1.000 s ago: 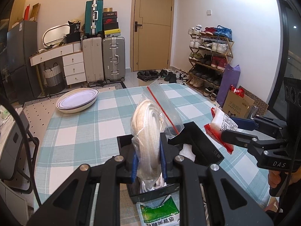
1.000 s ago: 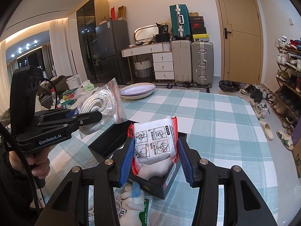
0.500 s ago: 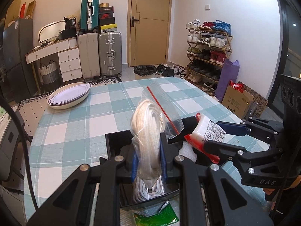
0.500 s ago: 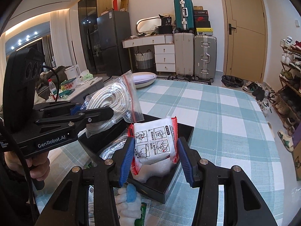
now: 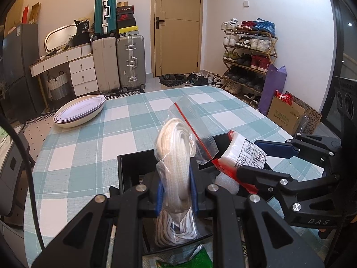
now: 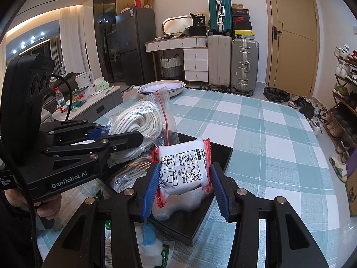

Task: Organize soft objects
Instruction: 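Lower the red-and-white packet and ziplock cable bag into the black box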

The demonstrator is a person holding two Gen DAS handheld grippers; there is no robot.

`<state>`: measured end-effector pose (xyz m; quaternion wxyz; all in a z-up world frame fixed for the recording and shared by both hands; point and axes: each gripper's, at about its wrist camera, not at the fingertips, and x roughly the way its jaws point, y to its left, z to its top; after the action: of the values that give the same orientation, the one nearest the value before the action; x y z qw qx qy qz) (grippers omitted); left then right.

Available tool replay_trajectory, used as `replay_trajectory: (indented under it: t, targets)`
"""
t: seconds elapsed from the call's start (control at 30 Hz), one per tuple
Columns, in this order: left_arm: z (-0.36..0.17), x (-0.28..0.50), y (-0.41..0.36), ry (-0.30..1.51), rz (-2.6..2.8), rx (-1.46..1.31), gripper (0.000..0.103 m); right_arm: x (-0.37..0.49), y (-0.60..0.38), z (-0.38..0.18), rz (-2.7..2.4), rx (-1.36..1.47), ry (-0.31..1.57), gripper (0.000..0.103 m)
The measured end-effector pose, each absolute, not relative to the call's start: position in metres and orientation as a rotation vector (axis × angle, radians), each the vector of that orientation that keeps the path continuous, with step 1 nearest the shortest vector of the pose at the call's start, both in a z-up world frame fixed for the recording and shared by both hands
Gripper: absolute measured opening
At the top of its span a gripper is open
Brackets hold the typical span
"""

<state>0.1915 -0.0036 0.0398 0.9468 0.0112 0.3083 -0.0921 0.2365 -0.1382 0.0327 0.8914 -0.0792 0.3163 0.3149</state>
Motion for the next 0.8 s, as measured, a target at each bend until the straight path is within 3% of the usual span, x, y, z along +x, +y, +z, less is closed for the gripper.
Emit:
replay_trajectory:
  t: [0.8]
  targets:
    - [0.014,0.190,-0.007,0.675,-0.162,0.075,0.018,0.244,-0.123,0.016,0.676,-0.252,0.661,0.047]
